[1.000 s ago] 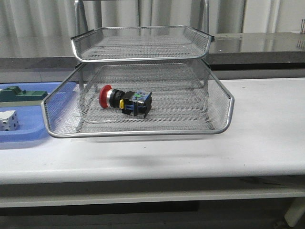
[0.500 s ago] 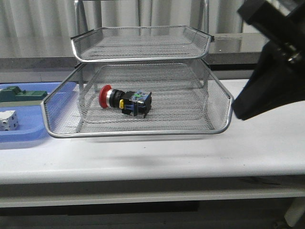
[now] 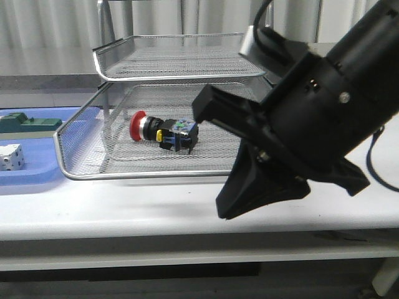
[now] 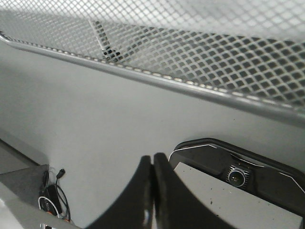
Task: Place button on rack with both arms
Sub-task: 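Bring the right gripper to the front edge of the middle tray, then push the middle tray back into the rack with the right gripper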
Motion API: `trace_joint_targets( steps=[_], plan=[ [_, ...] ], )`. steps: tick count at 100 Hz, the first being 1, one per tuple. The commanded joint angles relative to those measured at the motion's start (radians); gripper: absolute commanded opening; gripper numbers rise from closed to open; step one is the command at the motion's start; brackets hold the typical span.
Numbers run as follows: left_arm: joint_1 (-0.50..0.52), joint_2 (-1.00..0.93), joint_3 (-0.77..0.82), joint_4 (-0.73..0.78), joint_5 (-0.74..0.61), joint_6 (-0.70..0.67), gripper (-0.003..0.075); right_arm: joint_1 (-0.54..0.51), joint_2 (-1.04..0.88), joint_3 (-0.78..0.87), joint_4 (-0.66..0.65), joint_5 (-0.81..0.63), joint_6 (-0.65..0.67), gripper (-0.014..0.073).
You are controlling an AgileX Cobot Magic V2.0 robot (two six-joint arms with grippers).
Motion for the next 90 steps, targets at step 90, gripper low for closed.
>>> trace_joint_targets(
  steps=[90],
  plan=[
    [0.003, 0.012, -0.028, -0.014, -0.083, -0.012, -0.0021, 0.054, 0.248, -0.274, -0.008, -0.275, -0.026, -0.0060]
  ],
)
